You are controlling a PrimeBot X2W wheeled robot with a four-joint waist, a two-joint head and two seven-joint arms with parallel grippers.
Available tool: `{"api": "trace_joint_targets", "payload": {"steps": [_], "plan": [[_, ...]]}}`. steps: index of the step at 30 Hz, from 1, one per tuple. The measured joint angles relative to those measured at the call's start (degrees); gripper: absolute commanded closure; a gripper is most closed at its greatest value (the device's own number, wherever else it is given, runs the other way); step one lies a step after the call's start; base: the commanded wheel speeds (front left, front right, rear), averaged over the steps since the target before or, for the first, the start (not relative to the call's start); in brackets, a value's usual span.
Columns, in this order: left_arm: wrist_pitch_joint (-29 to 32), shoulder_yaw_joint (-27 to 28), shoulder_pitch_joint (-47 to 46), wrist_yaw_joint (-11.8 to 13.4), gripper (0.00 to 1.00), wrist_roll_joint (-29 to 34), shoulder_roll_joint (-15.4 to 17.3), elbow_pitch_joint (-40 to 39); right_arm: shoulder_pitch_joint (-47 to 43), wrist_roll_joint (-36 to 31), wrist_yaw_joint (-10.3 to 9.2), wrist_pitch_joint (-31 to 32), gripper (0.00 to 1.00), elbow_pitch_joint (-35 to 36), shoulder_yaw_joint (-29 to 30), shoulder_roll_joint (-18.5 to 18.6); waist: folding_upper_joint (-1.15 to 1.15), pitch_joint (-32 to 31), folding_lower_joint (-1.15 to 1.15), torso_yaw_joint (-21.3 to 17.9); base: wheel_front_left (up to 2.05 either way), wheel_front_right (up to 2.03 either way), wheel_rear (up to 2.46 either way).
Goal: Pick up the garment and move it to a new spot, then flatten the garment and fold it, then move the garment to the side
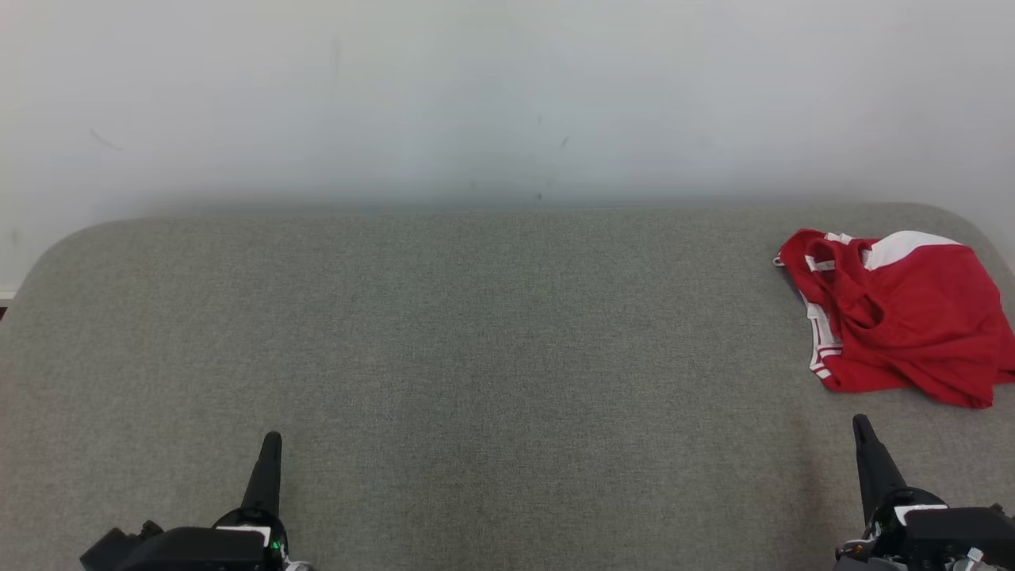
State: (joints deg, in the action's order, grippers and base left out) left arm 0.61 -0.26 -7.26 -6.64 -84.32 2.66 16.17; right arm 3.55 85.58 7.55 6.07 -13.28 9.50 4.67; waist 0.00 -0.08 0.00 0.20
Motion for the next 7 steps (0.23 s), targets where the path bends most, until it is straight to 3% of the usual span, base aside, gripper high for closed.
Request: {"api": "trace_joint_targets", "payload": {"steps": [7], "plan": [[0.5, -0.1, -0.6, -0.4, 1.00, -2.9, 0.0, 0.3, 0.3, 2.7, 0.00, 1.0, 1.00, -0.1, 0.6, 0.0, 0.00, 0.1, 0.00, -0.1, 0.00, 0.00, 0.00]]}}
